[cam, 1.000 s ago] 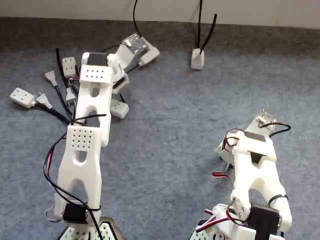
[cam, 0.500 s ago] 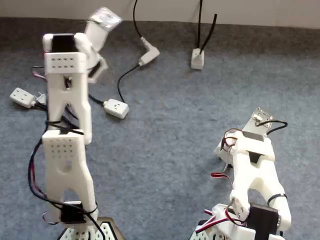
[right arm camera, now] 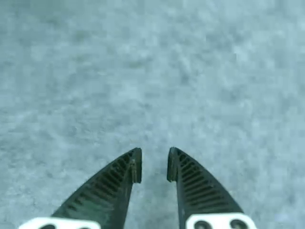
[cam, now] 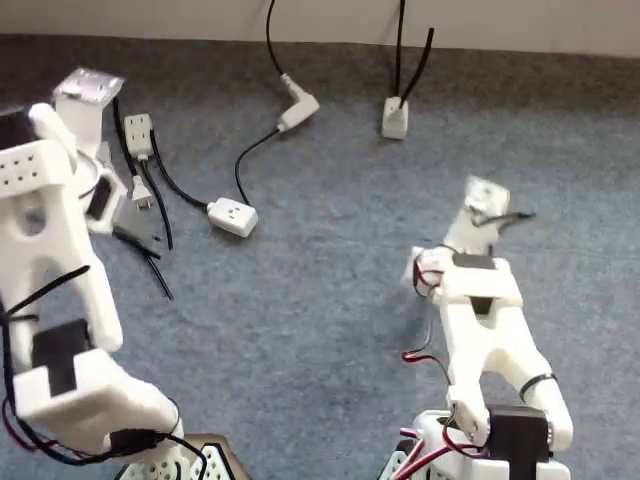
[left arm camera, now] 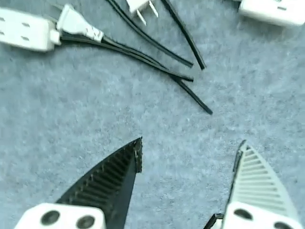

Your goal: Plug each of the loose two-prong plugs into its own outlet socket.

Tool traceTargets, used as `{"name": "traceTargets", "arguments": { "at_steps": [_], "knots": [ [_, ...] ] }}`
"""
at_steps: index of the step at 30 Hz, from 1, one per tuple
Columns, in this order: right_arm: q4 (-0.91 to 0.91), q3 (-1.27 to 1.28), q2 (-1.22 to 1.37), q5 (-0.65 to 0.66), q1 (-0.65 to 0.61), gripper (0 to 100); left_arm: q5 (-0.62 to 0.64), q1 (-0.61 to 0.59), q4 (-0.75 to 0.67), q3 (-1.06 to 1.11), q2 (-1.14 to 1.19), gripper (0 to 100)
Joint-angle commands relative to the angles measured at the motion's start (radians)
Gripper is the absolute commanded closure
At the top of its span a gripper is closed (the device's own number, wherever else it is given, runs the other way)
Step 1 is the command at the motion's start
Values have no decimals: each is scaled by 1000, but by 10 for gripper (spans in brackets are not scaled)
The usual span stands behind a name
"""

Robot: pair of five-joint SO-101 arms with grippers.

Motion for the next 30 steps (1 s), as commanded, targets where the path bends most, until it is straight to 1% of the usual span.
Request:
{"name": "traceTargets", "arguments": {
  "at_steps": [1, 3, 6, 8, 10, 13, 15, 17, 19, 22, 24, 26, 30],
  "knots": [
    [-31, -203, -2, 414, -94, 893, 89, -59, -141, 260, -128, 691],
    [-31, -266, -2, 531, -122, 893, 144, -73, -238, 409, -173, 691],
    [-35, -343, -1, 621, -150, 892, 255, -62, -365, 619, -234, 691],
    [-36, -384, 21, 697, -179, 890, 350, -39, -446, 737, -272, 691],
    [-36, -412, 84, 786, -219, 856, 451, -25, -519, 834, -305, 691],
    [-36, -426, 205, 905, -282, 784, 575, -25, -585, 920, -351, 691],
    [-30, -423, 257, 990, -337, 757, 608, -39, -594, 932, -381, 691],
    [-30, -410, 263, 1060, -398, 753, 628, -64, -605, 958, -401, 691],
    [-31, -374, 260, 1088, -461, 753, 644, -76, -671, 1015, -417, 691],
    [-54, -364, 271, 1089, -555, 753, 647, -102, -758, 1064, -426, 691],
    [-134, -355, 272, 1089, -607, 753, 651, -128, -756, 1064, -435, 691],
    [-211, -344, 283, 1088, -638, 753, 684, -171, -758, 1064, -444, 691],
    [-338, -380, 401, 1088, -654, 753, 743, -325, -761, 1052, -446, 691]
  ]
}}
